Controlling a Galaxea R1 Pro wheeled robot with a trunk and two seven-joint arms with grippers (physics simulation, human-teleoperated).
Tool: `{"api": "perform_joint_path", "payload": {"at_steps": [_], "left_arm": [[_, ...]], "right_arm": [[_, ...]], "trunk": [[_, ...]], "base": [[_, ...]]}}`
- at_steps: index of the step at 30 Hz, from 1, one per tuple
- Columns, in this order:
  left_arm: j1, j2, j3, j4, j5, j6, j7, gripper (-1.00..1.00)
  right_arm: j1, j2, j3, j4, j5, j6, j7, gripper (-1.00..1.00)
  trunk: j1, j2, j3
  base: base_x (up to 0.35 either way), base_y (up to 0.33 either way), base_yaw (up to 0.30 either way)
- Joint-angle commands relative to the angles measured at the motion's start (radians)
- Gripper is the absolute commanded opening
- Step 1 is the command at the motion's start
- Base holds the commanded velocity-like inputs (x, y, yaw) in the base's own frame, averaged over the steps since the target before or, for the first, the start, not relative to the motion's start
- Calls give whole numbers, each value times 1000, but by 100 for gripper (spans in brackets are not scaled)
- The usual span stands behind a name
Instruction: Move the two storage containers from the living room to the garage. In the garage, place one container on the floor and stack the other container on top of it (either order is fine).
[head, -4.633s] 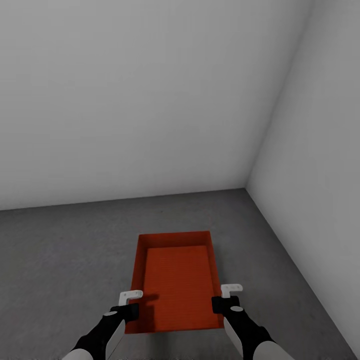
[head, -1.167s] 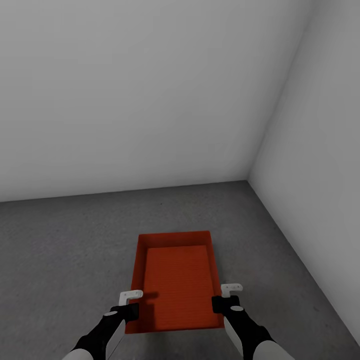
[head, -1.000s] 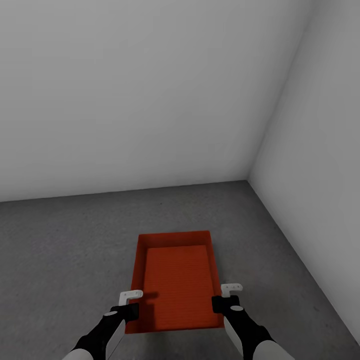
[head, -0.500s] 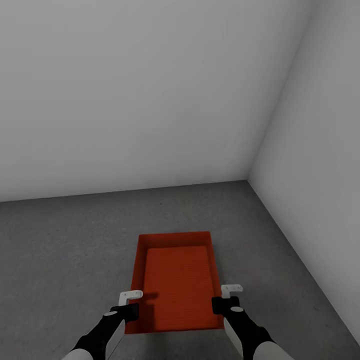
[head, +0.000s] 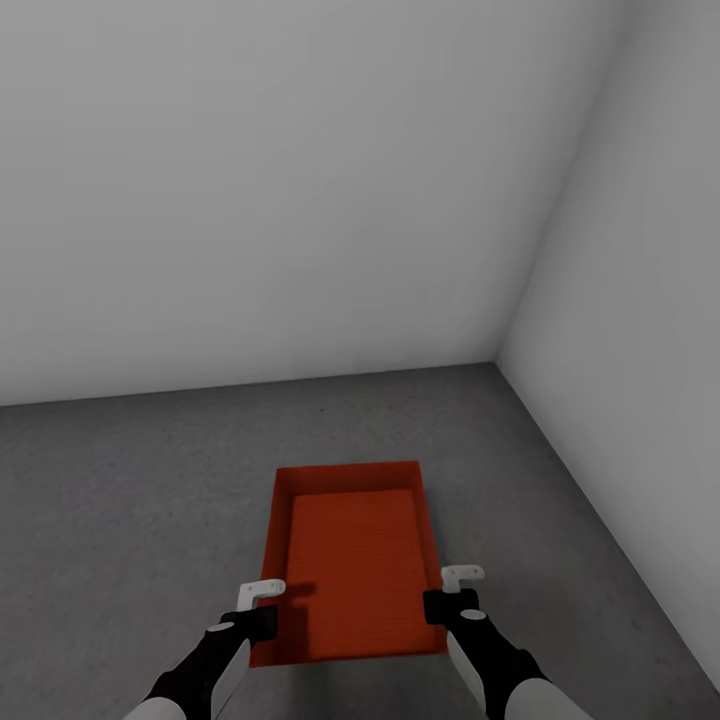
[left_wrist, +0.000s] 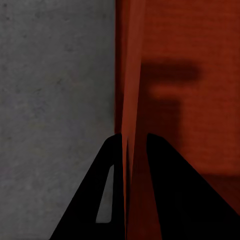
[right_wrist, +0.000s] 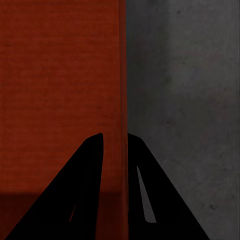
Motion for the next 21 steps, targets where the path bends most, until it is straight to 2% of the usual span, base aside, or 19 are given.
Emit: {"api": "perform_joint_path", "payload": {"at_steps": [1, 21], "left_arm": [[2, 0, -24, -2, -12, 4, -38, -100], [2, 0, -24, -2, -12, 12, -37, -100]], "right_arm": [[-12, 1, -40, -2, 0, 8, -17, -100], [-12, 1, -40, -2, 0, 8, -17, -100]], "trunk": [[0, 0, -1], [0, 0, -1]], "base": [[132, 0, 0], [14, 0, 0]]}}
